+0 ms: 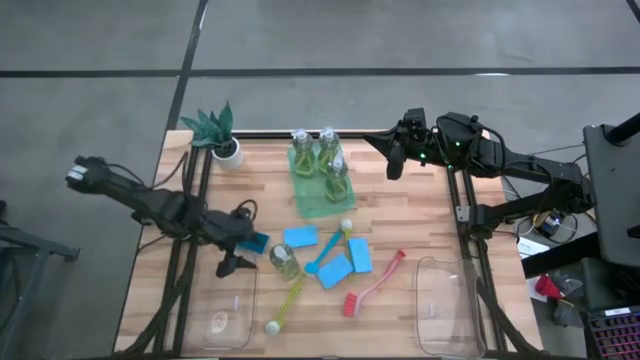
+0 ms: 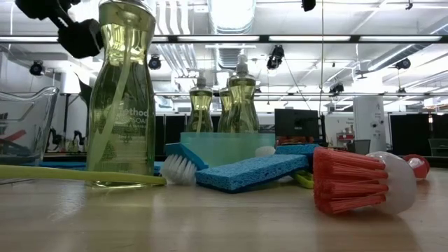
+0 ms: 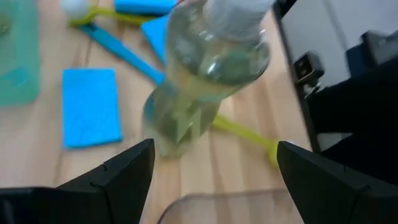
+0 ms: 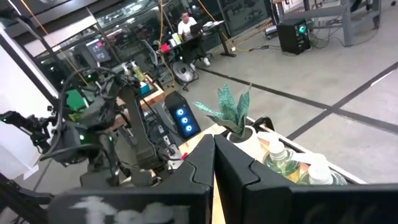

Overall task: Pick & Place Kitchen Sink Supplies
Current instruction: Put the green soap dispenser into the green bin

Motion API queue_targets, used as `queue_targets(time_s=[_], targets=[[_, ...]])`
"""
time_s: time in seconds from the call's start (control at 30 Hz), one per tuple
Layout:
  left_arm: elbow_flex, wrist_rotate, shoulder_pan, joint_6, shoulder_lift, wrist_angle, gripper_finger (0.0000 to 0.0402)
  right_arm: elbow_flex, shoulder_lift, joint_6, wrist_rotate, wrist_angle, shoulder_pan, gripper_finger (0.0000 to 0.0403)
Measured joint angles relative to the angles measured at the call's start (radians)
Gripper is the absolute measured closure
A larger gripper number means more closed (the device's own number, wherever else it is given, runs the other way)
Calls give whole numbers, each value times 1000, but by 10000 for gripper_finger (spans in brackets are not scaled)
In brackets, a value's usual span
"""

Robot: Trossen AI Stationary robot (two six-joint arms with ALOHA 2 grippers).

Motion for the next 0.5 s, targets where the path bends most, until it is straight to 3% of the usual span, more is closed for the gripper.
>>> queue_targets(time_s=[0.5], targets=[[-199, -67, -9, 14, 46, 474, 74, 0, 0, 6, 0, -3, 0, 394]])
